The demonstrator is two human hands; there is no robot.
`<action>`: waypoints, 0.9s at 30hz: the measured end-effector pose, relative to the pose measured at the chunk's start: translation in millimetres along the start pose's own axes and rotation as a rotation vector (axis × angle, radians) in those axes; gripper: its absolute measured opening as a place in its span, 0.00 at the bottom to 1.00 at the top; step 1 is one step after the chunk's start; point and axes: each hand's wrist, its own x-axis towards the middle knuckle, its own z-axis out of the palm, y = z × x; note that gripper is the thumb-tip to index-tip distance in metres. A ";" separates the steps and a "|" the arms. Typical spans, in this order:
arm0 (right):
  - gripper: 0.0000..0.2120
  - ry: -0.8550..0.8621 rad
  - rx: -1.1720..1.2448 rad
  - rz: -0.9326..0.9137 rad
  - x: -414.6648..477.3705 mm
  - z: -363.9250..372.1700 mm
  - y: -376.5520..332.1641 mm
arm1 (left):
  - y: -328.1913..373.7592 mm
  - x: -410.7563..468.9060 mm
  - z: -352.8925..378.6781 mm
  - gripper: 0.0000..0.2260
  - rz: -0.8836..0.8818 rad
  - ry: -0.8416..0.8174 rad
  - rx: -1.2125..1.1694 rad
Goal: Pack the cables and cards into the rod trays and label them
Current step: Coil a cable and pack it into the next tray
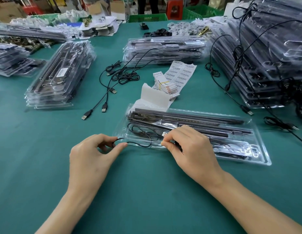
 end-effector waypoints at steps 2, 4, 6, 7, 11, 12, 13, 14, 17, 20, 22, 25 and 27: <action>0.06 -0.001 -0.004 -0.005 -0.3 0.0 0.4 | -1.7 1.3 6.4 0.10 -0.047 0.007 -0.004; 0.07 0.000 -0.009 -0.005 -0.4 0.1 0.8 | -3.2 4.2 9.9 0.10 -0.079 0.011 -0.039; 0.07 0.000 -0.006 0.000 -0.1 0.3 1.2 | -4.2 7.3 10.8 0.10 -0.136 -0.006 -0.100; 0.06 0.001 -0.001 0.001 0.0 0.6 1.1 | -4.1 8.7 10.2 0.09 -0.166 -0.017 -0.133; 0.06 -0.001 0.006 -0.005 -0.5 0.2 1.2 | -0.5 10.7 12.7 0.06 -0.201 -0.027 -0.171; 0.06 -0.001 0.005 -0.006 -0.6 -0.1 1.1 | 1.1 9.6 14.5 0.05 -0.192 -0.021 -0.155; 0.06 -0.003 0.005 -0.006 -0.6 -0.3 1.0 | 2.5 7.9 16.5 0.05 -0.188 -0.008 -0.140; 0.06 -0.005 0.004 -0.005 -0.5 -0.2 0.8 | 3.4 6.4 18.3 0.05 -0.193 0.009 -0.138; 0.07 -0.009 0.003 -0.003 -0.1 -0.2 0.5 | 7.0 5.0 20.3 0.07 -0.232 0.053 -0.147; 0.06 -0.009 0.004 0.005 -0.2 -0.4 0.5 | 11.7 6.3 20.8 0.10 -0.243 0.060 -0.080; 0.07 -0.007 0.011 0.014 -0.4 0.1 0.1 | 14.4 5.6 19.7 0.10 -0.240 0.058 -0.060; 0.07 -0.005 0.022 0.021 -0.3 0.5 -0.2 | 15.7 0.2 15.9 0.09 -0.220 0.051 -0.080; 0.07 -0.005 0.022 0.022 -0.5 0.0 0.5 | 13.2 -5.3 14.0 0.07 -0.174 0.022 -0.075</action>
